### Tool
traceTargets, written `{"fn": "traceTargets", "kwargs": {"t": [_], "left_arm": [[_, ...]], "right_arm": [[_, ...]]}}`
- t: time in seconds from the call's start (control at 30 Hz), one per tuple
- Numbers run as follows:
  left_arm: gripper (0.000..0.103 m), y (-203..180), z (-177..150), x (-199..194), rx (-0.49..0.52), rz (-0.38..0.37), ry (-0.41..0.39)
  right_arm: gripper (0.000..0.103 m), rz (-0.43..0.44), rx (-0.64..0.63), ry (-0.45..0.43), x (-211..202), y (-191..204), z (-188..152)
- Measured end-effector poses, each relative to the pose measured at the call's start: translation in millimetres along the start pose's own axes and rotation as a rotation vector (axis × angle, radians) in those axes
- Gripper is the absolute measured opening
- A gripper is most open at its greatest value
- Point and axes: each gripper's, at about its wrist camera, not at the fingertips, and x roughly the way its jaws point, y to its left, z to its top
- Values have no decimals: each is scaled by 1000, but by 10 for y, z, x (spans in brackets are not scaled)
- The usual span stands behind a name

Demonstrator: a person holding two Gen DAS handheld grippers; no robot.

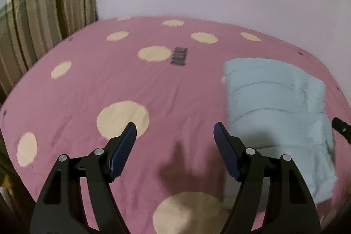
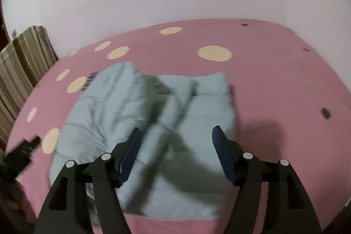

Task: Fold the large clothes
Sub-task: 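Move both tools back above the folded jacket, then grasp the jacket bundle edge with the right tool while the left tool grips beside it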

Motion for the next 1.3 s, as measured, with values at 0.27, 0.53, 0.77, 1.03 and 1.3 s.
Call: {"fn": "traceTargets", "kwargs": {"t": [0.27,0.53,0.77,1.03,1.3], "left_arm": [[73,57,-20,289,-1,-33,44],[73,-41,-132,375,15,-96,74],[73,-206,23,227,42,-167,36],[73,-864,9,291,192,-200,38],[74,-1177,-108,510,274,-162,82]], "right_arm": [[71,8,27,86,415,225,64],[21,123,71,187,589,220,-40],[9,125,59,108,280,90,86],[9,8,89,116,314,-421,32],[10,1,95,172,702,-646,-132]]}}
